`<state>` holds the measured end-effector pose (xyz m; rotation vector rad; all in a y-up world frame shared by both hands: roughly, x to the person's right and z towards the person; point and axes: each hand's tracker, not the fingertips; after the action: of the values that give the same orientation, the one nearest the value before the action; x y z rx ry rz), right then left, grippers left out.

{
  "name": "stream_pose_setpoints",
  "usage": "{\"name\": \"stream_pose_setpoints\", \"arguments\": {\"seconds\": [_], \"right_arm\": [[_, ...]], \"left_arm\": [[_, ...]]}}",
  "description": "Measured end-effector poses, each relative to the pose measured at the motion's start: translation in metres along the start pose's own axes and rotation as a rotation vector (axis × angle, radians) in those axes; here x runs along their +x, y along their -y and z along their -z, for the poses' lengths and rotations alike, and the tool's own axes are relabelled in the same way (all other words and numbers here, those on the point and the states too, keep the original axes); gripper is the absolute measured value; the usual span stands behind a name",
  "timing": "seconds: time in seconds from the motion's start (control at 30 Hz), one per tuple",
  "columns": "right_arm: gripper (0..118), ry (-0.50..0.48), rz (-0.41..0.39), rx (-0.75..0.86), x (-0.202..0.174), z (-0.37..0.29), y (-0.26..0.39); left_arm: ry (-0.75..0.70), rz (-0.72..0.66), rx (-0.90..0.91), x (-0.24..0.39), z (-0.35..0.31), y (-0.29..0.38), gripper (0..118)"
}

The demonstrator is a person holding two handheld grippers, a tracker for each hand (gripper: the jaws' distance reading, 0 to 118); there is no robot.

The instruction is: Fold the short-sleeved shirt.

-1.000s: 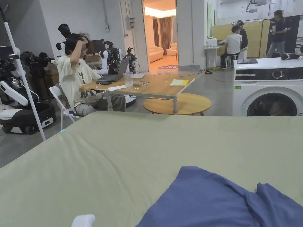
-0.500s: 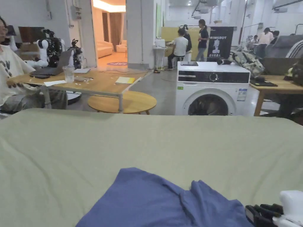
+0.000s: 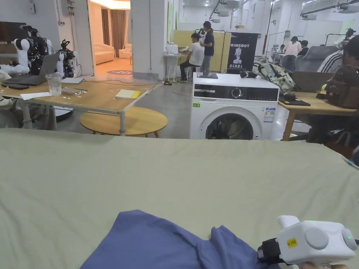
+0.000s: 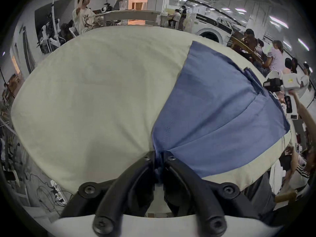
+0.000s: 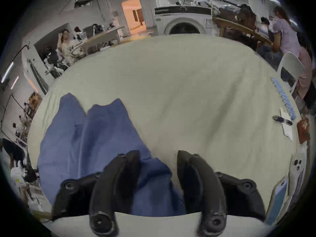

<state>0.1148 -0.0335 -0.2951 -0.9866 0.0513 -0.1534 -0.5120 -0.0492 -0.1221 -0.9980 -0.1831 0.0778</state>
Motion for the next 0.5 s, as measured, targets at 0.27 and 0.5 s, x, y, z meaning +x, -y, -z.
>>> {"name": "stream_pose_setpoints", "arguments": {"seconds": [0.27, 0.5], "right_arm": [[0, 0.062, -0.115, 0.032, -0.027, -0.013, 0.006], [0, 0.003, -0.135, 0.312, -0.035, -0.132, -0.008]], "left_arm": [[0.007, -0.018, 0.025, -0.002, 0.0, 0.005, 3], [0.096, -0.097, 0.251, 0.002, -0.035, 0.018, 3]]}}
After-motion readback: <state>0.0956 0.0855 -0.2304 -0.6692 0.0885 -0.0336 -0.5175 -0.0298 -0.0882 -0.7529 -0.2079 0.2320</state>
